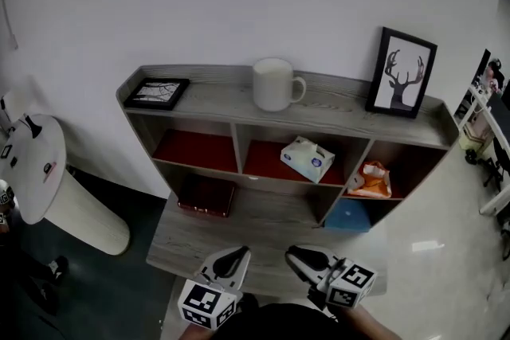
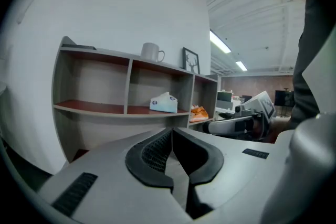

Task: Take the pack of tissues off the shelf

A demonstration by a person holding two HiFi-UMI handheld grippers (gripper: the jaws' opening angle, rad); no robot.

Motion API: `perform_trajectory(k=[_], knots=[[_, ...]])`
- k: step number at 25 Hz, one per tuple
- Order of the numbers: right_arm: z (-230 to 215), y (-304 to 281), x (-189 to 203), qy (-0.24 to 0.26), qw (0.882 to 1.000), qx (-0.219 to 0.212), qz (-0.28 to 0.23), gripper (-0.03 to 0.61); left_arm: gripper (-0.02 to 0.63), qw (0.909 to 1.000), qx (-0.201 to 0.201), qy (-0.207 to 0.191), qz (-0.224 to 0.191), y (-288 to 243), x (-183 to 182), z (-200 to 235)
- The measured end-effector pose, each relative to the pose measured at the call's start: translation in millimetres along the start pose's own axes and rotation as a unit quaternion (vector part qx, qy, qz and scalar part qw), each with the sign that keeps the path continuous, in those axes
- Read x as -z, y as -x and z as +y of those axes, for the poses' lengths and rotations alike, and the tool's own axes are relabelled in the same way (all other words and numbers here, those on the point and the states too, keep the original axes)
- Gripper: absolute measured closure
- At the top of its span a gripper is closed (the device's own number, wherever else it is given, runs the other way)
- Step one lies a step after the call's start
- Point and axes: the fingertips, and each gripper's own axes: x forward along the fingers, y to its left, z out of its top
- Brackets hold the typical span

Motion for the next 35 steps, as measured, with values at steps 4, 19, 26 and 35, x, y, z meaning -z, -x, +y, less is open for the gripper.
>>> perform_trajectory(k=[4,19,26,35], knots=[[-0.3,-24.2,3.3,-0.010,1.000,0.024,-0.001,0.558,0.595,0.9993,0.034,-0.016,0.000,-9.8,-6.4,25.0],[-57.1,-8.1,-14.7,-0.010,0.998,0.055,0.001,0.558,0.595,0.9960,0.077,-0.045,-0.011,-93.7,-51.0,36.5],[-80.9,-3.7,-13.4,-0.019,0.998,0.053,0.016,0.558,0.595,0.9962,0.068,-0.053,-0.014,-135.8,-74.7,53.6],[-96.4,-11.2,-15.2,-0.027,0.998,0.049,0.024,0.558,0.518,0.9963,0.054,-0.064,-0.019,-175.9,-89.9,62.6]])
